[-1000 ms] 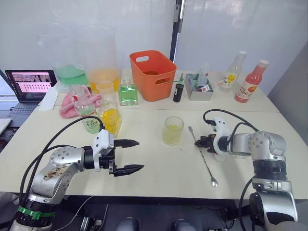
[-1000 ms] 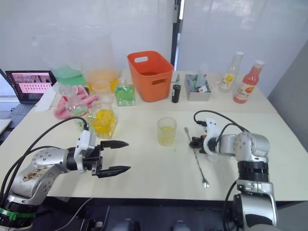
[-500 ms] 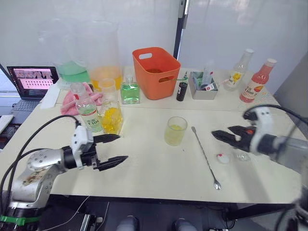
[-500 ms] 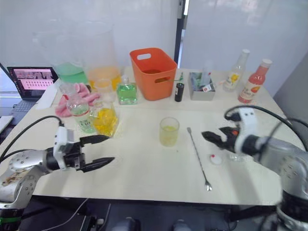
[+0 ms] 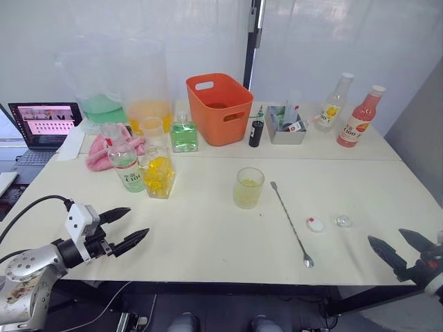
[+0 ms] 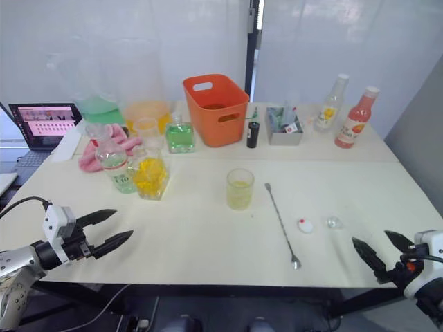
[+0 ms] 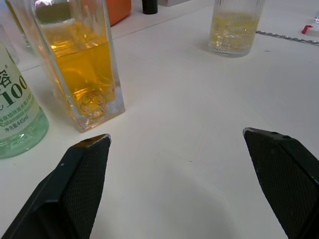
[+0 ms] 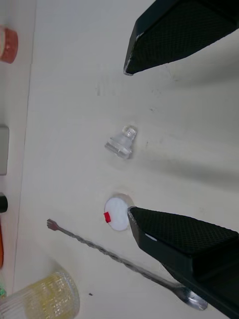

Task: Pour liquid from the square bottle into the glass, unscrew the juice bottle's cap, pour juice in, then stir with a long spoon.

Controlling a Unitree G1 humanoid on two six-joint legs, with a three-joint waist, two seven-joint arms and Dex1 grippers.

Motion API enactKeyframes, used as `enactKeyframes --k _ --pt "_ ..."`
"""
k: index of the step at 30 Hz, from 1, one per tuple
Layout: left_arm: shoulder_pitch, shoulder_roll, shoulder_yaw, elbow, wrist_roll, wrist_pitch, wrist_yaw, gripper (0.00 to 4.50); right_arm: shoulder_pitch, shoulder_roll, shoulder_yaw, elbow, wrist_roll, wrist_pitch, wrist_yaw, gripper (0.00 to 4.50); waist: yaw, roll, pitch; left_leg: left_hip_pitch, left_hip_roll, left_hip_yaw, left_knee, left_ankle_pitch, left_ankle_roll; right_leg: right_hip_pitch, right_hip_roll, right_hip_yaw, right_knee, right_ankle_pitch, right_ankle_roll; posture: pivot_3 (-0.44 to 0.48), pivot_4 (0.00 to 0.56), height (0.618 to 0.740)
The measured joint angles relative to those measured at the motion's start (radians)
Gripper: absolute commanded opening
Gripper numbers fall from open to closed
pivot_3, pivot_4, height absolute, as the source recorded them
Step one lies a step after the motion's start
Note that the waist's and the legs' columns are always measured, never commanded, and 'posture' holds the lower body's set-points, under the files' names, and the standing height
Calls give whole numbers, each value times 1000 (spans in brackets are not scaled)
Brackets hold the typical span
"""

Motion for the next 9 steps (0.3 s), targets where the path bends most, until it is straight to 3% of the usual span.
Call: enactKeyframes --k 9 --pt "-14 11 -6 21 0 -7 -11 4500 6 -23 43 41 -36 -54 -3 4468 7 0 0 -1 -1 0 -1 1 2 0 -4 0 -1 0 0 0 150 739"
